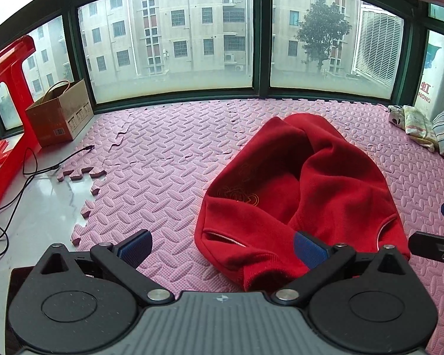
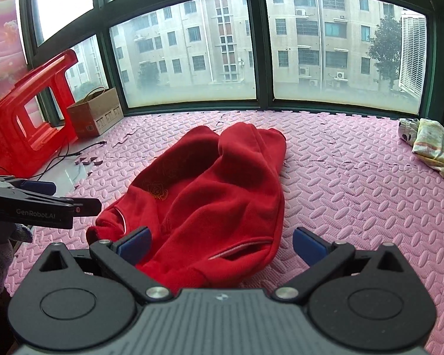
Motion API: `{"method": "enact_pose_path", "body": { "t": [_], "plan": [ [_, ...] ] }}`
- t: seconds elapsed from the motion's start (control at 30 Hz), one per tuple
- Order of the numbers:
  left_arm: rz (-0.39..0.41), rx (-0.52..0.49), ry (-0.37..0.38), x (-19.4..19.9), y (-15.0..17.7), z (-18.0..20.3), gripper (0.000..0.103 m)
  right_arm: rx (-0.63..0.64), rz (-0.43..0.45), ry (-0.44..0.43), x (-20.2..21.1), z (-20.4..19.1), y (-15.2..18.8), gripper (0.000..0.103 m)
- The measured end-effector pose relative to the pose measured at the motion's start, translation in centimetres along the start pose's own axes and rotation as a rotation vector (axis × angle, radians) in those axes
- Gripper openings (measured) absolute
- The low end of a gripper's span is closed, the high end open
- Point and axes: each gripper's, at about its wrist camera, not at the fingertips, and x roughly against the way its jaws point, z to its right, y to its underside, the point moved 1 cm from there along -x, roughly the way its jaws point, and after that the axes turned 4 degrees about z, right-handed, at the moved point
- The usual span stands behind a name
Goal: Fold clothes
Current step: 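Close both grippers on the waistband of the red sweatpants, then lift the sweatpants with both grippers and shake them open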
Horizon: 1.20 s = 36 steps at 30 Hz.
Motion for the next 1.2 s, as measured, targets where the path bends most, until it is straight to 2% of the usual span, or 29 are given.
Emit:
{"method": "enact_pose_path", "body": {
  "t": [0.1, 0.23, 0.3, 0.43, 0.47, 0.6, 0.73, 0.8, 0.83, 0.87, 0.9, 0.93, 0.97, 1.03, 1.2],
  "plan": [
    [0.018, -0.017, -0.008, -1.6, -1.3, 0.0, 0.103, 0.003, 0.020, -0.018, -0.9, 0.6, -2.1, 0.096],
    [0.038, -0.054, 0.017, -3.8, -2.9, 0.5, 0.102, -0.006, 0.030, -0.017, -3.2, 1.6, -4.2, 0.091],
    [0.039, -0.073, 0.034, -5.1, -3.7, 0.9, 0.095, -0.042, 0.030, -0.035, -4.6, 2.4, -5.6, 0.085],
    [0.050, -0.108, 0.080, -7.6, -5.4, 1.6, 0.089, -0.104, 0.012, -0.061, -8.8, 4.4, -8.6, 0.076],
    [0.051, -0.116, 0.096, -8.3, -5.8, 1.8, 0.089, -0.117, 0.006, -0.066, -9.8, 4.8, -9.2, 0.071],
    [0.046, -0.153, 0.124, -10.9, -6.9, 2.5, 0.089, -0.158, -0.035, -0.083, -13.4, 5.9, -10.5, 0.063],
    [0.003, -0.166, 0.158, -13.5, -7.3, 2.9, 0.090, -0.192, -0.051, -0.103, -14.8, 6.4, -10.2, 0.058],
    [-0.020, -0.172, 0.160, -14.6, -7.3, 3.0, 0.088, -0.208, -0.059, -0.113, -15.4, 6.7, -10.1, 0.048],
    [-0.029, -0.172, 0.164, -15.0, -7.3, 3.1, 0.077, -0.216, -0.062, -0.118, -15.8, 6.8, -10.0, 0.046],
    [-0.045, -0.168, 0.179, -15.4, -7.3, 3.1, 0.060, -0.225, -0.066, -0.123, -16.1, 6.9, -10.0, 0.037],
    [-0.061, -0.158, 0.198, -15.6, -7.3, 3.0, 0.050, -0.233, -0.070, -0.128, -16.4, 7.1, -9.9, 0.030],
    [-0.073, -0.147, 0.213, -15.8, -7.2, 3.0, 0.029, -0.241, -0.074, -0.133, -16.7, 7.2, -9.8, 0.025],
    [-0.077, -0.139, 0.217, -15.8, -7.2, 2.9, 0.017, -0.249, -0.077, -0.138, -17.1, 7.3, -9.8, 0.016],
    [-0.074, -0.125, 0.221, -15.4, -7.0, 2.6, 0.012, -0.266, -0.085, -0.148, -17.7, 7.6, -9.6, 0.010],
    [-0.031, -0.077, 0.223, -12.9, -6.9, 1.2, 0.009, -0.330, -0.014, -0.057, -12.9, 10.4, -8.3, 0.008]
  ]
}}
